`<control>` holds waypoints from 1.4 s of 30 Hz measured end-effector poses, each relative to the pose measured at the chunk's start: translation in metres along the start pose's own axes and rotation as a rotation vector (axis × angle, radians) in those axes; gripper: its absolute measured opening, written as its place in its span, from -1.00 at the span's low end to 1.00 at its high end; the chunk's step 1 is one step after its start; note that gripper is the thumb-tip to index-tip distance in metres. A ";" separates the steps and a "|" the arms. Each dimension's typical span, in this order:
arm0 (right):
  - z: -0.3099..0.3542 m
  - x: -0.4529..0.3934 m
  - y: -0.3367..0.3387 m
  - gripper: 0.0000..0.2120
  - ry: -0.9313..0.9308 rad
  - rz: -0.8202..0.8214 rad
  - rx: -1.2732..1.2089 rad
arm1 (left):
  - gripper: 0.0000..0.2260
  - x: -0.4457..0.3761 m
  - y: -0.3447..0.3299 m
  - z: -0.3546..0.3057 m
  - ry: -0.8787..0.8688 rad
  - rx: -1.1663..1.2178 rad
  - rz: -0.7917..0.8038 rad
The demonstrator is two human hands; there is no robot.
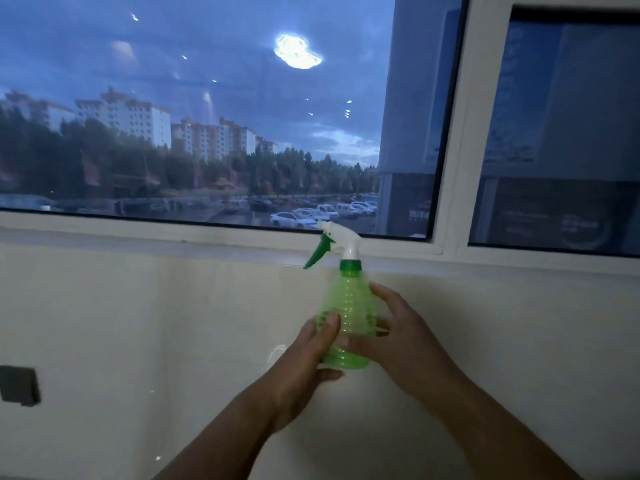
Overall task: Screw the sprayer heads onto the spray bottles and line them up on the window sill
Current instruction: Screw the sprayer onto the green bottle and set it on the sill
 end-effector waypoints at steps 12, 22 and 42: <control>0.031 -0.151 -0.007 -0.30 0.185 -0.222 0.247 | -0.64 -0.092 0.073 -0.140 -0.278 -0.377 -0.429; 0.019 -0.195 -0.016 -0.27 0.087 -0.217 0.446 | -0.56 -0.132 0.088 -0.144 -0.157 -0.714 -0.396; -0.020 -0.061 -0.007 -0.36 0.161 -0.311 0.443 | -0.51 -0.043 0.037 -0.035 -0.402 -0.702 -0.441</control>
Point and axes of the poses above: each hand's wrist, its own x-axis away from the middle knuckle, its own y-axis out of the back of the hand, z = x × y, the point moved 8 cm from there along -x, towards the middle knuckle, and after that the axes turned 5 degrees about y, right-handed, at the moved point
